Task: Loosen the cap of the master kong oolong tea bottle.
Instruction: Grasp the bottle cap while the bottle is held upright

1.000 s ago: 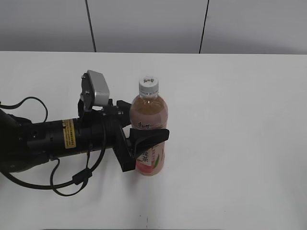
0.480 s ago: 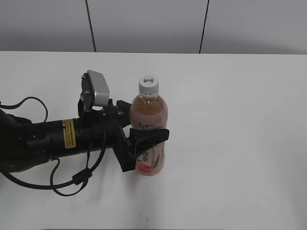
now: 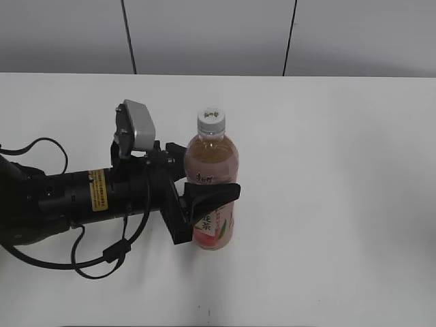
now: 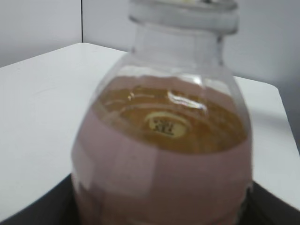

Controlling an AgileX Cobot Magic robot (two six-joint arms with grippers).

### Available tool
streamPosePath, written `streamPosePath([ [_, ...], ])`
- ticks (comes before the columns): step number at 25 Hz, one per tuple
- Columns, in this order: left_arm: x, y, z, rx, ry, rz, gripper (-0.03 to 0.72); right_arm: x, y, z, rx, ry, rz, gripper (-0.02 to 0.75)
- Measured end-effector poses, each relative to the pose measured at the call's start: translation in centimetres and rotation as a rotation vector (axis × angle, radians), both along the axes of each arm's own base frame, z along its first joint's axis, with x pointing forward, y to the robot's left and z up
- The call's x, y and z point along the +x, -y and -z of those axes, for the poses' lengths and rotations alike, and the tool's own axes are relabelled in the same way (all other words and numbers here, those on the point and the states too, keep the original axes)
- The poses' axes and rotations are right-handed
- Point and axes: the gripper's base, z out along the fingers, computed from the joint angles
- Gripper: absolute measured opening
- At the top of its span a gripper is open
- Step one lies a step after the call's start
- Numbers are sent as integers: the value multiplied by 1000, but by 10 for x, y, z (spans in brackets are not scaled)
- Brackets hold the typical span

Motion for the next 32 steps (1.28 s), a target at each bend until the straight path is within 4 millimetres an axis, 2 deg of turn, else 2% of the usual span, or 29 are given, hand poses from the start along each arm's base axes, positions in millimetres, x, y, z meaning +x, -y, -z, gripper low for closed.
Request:
streamPosePath([
  [2,0,0,0,-1,0,0,438,32,-5,-7,42,-83,-28,521],
  [5,0,0,0,-2,1,1,438,66,-13,-19,94,-176,-101,521],
  [9,0,0,0,-2,1,1,438,104,-31,-29,112,-294,-235,521],
  [12,0,0,0,-2,1,1,438,125,-54,-30,74,-329,-335,521],
  [17,0,0,0,-2,1,2,438,145,-104,-34,-54,-328,-467,521],
  [24,0,0,0,-2,1,2,437,162,-167,-32,-194,-359,-513,500],
  [32,0,0,0,-2,1,2,437,168,-226,-8,-224,-418,-513,473],
])
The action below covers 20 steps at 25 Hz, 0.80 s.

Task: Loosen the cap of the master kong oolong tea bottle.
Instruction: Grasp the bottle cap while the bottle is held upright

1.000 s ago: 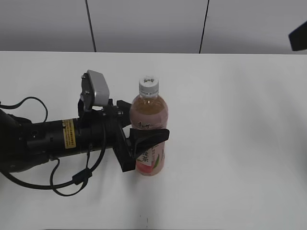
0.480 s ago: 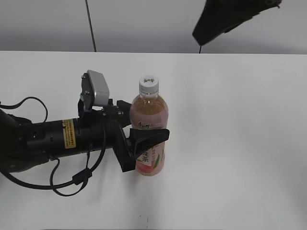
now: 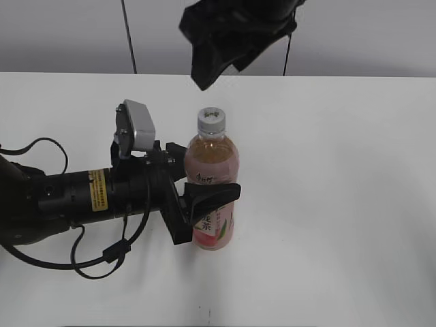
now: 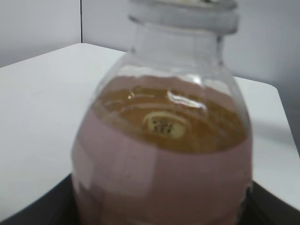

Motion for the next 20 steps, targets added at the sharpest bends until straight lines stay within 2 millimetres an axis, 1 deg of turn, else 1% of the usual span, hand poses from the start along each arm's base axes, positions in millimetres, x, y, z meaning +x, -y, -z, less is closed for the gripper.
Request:
streamPosePath([
  [3,0,0,0,0,0,0,437,-2,-11,10,-14,-32,5,472],
  [7,0,0,0,0,0,0,437,-7,-18,13,-16,-48,14,472],
  [11,0,0,0,0,0,0,437,-8,-19,14,-8,-74,62,472],
  [14,0,0,0,0,0,0,437,-9,-18,20,-16,-102,98,472],
  [20,0,0,0,0,0,0,437,-11,-16,33,-47,-140,111,472],
])
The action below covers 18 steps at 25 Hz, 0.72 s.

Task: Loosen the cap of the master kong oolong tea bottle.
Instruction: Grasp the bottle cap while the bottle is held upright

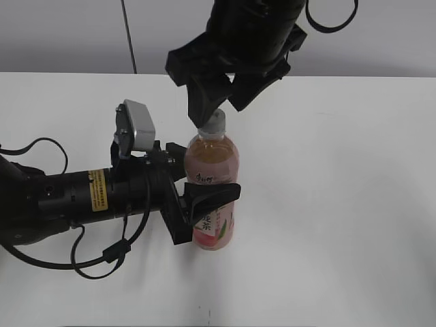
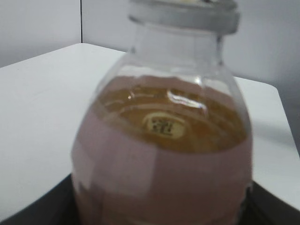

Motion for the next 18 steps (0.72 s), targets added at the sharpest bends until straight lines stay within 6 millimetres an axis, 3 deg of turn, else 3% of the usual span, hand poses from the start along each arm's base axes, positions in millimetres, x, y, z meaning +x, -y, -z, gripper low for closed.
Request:
streamPosePath([
  [11,0,0,0,0,0,0,437,7,-6,23,-40,-43,-5,459],
  [18,0,0,0,0,-1,0,437,8,-9,13,-17,-19,-11,323],
])
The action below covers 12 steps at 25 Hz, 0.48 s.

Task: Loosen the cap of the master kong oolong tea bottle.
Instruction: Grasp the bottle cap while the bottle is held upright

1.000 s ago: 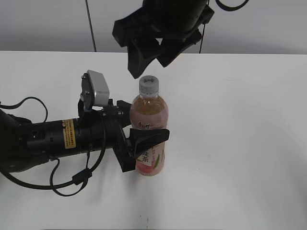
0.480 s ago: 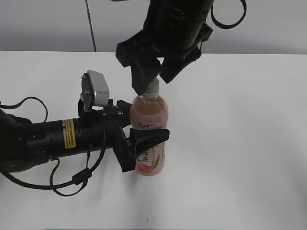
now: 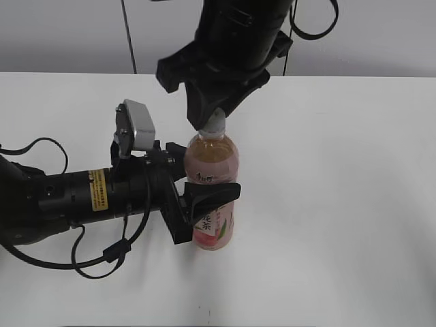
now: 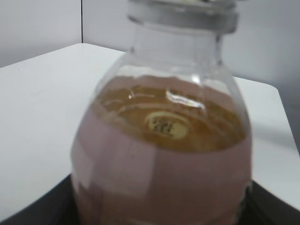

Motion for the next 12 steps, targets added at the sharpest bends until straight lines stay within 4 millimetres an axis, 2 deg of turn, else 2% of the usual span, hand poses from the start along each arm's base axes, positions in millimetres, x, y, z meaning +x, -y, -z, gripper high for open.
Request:
streamPosePath([
  [2,0,0,0,0,0,-1,437,0,0,-1,1,2,-3,282],
  [12,0,0,0,-1,1,-1,436,0,0,-1,-7,25,-85,281],
])
